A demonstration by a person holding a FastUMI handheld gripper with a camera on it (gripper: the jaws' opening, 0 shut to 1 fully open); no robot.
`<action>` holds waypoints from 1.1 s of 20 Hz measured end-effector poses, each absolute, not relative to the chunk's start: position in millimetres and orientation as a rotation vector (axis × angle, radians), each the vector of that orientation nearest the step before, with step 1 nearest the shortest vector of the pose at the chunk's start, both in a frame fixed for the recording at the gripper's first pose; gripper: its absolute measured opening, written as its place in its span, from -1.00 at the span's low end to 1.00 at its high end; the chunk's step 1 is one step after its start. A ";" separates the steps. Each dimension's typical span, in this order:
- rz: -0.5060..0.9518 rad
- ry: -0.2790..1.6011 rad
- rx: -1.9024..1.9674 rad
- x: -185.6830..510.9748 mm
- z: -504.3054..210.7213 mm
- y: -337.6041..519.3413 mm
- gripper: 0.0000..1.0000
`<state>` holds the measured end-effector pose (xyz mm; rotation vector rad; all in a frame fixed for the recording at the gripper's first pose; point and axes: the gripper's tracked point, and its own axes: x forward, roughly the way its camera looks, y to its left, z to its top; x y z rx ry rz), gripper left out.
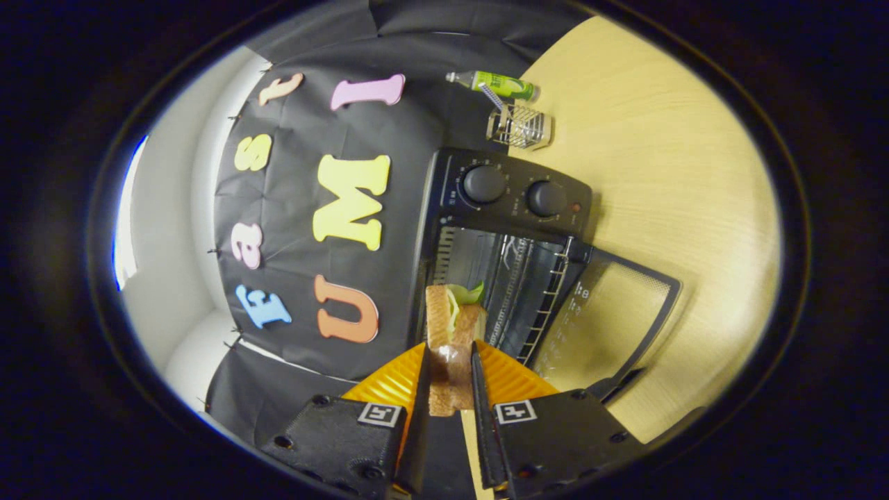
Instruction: Open the toaster oven, put the food inside, and close the toaster oven door.
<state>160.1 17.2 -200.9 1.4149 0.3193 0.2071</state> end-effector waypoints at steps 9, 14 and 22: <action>0.135 0.371 1.269 206.4 -223.2 43.4 -0.27; 0.090 0.344 1.039 238.7 -220.6 47.5 -0.25; 0.028 0.407 0.910 275.1 -242.6 31.5 -0.10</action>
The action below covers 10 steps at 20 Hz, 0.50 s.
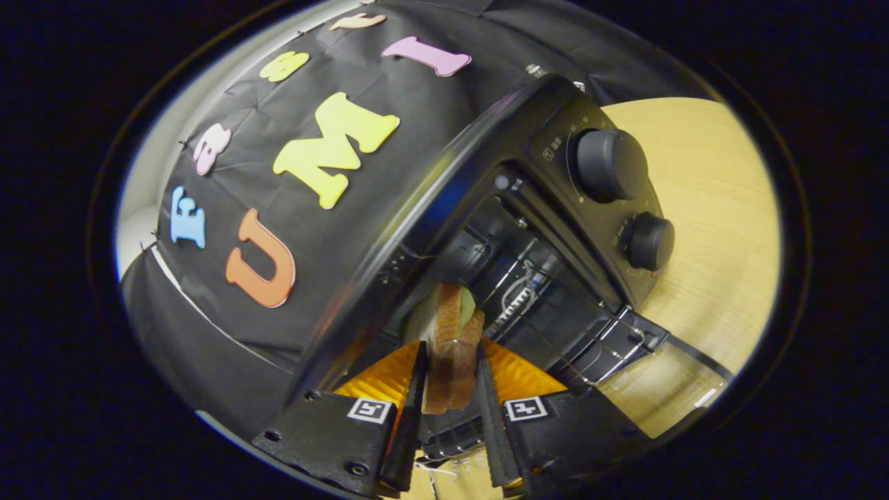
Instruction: Open the toaster oven, put the food inside, and close the toaster oven door.
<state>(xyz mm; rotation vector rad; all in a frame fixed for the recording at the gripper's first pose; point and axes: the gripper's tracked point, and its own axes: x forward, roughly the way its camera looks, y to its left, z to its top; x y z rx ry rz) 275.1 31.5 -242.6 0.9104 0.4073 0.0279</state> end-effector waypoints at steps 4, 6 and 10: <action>0.042 0.473 0.771 279.0 -246.9 26.9 0.12; 0.024 0.486 0.640 281.0 -250.1 19.4 0.31; 0.002 0.464 0.411 276.3 -249.4 9.2 0.67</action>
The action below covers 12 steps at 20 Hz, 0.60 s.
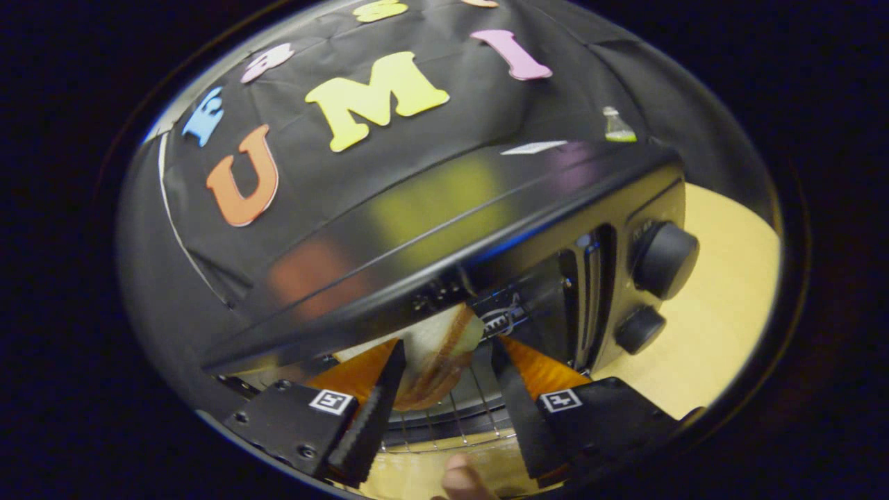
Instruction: Open the toaster oven, put the food inside, and close the toaster oven door.
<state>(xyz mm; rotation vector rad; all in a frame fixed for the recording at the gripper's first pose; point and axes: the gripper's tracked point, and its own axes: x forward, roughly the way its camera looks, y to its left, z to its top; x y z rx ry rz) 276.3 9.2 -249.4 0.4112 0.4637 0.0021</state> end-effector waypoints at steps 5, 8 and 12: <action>0.006 0.454 0.317 263.3 -241.5 14.6 0.85; 0.051 0.450 0.293 244.9 -231.8 29.9 0.85; 0.081 0.445 0.201 213.7 -226.4 40.7 0.85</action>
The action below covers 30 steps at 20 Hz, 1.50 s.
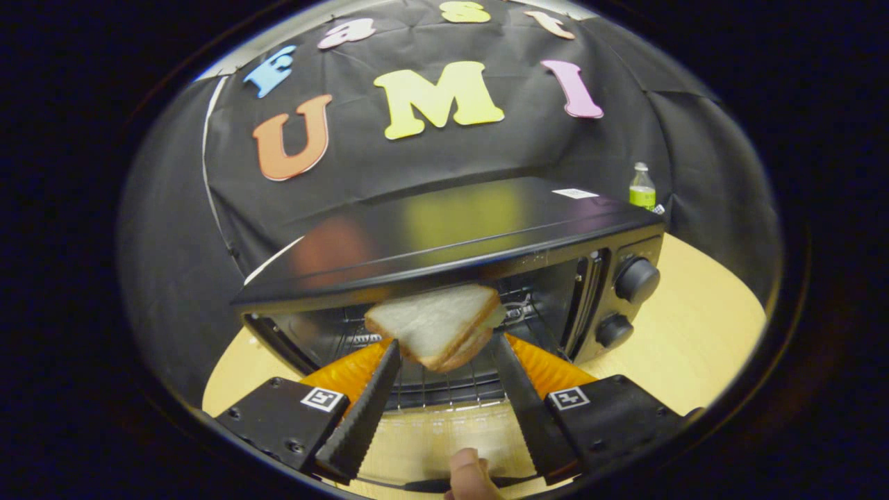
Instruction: Open the toaster oven, put the food inside, and close the toaster oven door.
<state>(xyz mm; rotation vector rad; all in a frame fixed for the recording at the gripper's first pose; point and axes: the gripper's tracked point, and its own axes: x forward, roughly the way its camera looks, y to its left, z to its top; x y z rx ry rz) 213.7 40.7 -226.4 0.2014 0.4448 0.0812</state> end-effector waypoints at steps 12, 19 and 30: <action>0.032 0.509 0.066 131.7 -235.0 45.0 0.84; 0.007 0.637 0.046 92.4 -257.2 36.8 0.84; 0.060 0.838 0.100 68.6 -314.2 44.3 0.85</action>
